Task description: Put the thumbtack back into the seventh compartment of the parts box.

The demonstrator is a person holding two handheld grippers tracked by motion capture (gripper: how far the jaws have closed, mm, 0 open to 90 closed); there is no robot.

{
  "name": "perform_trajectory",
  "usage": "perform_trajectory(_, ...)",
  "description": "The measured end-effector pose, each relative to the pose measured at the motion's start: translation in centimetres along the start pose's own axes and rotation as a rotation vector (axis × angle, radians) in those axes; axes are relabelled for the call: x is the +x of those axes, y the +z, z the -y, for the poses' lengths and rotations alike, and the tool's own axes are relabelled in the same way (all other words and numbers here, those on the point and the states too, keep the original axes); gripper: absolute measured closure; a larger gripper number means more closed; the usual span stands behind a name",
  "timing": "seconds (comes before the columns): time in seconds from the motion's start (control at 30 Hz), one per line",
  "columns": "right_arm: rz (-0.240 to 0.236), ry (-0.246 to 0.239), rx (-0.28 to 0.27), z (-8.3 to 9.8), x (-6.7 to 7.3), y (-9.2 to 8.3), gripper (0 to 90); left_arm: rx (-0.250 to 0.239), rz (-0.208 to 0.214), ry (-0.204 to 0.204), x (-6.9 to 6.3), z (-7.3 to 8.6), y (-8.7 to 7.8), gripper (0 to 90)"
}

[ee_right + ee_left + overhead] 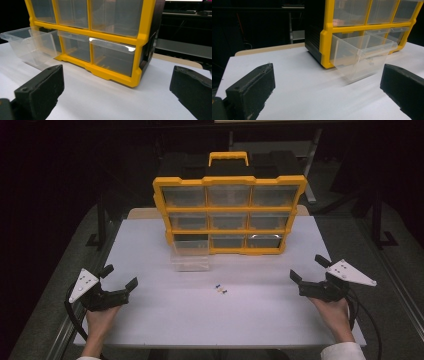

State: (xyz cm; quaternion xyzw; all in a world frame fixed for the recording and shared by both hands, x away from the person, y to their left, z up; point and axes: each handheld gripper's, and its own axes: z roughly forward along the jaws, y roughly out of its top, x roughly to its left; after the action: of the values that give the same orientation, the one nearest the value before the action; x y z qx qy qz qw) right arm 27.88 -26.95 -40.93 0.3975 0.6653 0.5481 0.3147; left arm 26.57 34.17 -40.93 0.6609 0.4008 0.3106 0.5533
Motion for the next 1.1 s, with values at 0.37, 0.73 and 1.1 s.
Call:
perform_trajectory(0.37, -0.014, -0.003, 0.021, -0.2, 0.3, 0.0, 0.0, 0.010, 0.011, -0.030, 0.1, -0.1, -0.4, 0.0)
perform_trajectory(0.73, -0.016, -0.016, 0.033, -0.2, 0.5, 0.2, 0.0, 0.053, 0.028, 0.017, -0.4, -1.5, -0.5, 0.0)
perform_trajectory(1.1, -0.024, 0.011, 0.023, -0.3, 0.2, -0.2, 0.0, 0.091, 0.098, 0.015, -1.7, -2.2, 0.7, 0.0)
